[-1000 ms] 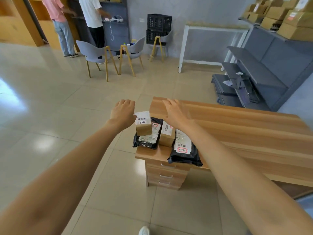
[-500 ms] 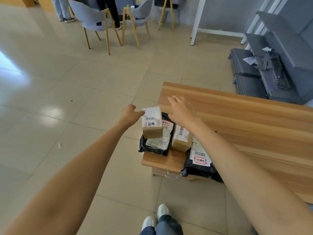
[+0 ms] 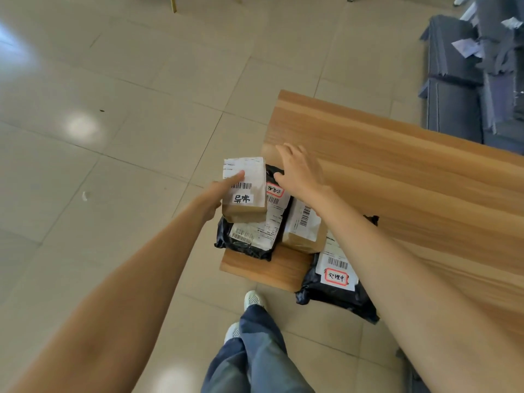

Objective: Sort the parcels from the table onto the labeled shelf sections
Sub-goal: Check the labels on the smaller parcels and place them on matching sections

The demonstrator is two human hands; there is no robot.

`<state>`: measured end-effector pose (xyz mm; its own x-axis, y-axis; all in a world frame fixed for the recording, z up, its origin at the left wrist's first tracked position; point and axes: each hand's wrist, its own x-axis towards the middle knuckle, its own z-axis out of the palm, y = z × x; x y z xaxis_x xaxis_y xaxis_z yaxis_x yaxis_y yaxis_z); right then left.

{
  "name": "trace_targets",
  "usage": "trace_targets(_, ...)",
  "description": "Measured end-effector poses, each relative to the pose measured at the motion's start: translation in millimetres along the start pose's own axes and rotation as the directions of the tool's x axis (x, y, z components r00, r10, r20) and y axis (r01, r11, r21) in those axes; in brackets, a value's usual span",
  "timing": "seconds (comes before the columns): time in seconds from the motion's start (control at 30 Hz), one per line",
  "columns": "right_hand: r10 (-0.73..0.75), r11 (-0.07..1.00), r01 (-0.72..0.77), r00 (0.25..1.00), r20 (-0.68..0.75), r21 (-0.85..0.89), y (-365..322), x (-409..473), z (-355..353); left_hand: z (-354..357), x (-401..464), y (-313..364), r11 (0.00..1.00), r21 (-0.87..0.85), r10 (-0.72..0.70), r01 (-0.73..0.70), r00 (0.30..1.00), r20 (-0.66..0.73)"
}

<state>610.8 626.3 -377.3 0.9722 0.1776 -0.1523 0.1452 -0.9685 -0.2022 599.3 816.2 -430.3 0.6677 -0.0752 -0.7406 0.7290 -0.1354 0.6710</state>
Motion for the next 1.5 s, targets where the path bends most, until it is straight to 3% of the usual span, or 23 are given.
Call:
trace_targets(0.2,-0.007,1.0,0.007,1.0,0.019,0.0,8,11,18,12,6,1,0.987,-0.154,-0.028,0.042,0.996,0.087)
trace_targets(0.47,0.0,1.0,0.0,1.0,0.008,0.006,18,12,16,16,1,8,0.993,-0.109,-0.033,0.035,0.999,0.028)
trace_targets(0.67,-0.017,1.0,0.018,0.999,-0.046,0.018,21,16,-13,11,-20,43,0.993,-0.105,0.044,-0.049,0.998,-0.047)
trace_targets(0.93,-0.016,0.998,0.001,0.971,-0.238,-0.063,27,6,-101,24,-76,134,0.95,-0.175,0.268,-0.257,0.962,0.045)
trace_targets(1.2,0.085,0.962,-0.19,0.891,-0.447,-0.196,46,-54,-201,59,-153,208,0.885,-0.071,0.466,-0.46,0.871,0.157)
trace_targets(1.5,0.265,0.823,-0.497,0.764,-0.588,-0.274,50,-188,-264,120,-239,226,0.844,0.062,0.464,-0.533,0.783,0.414)
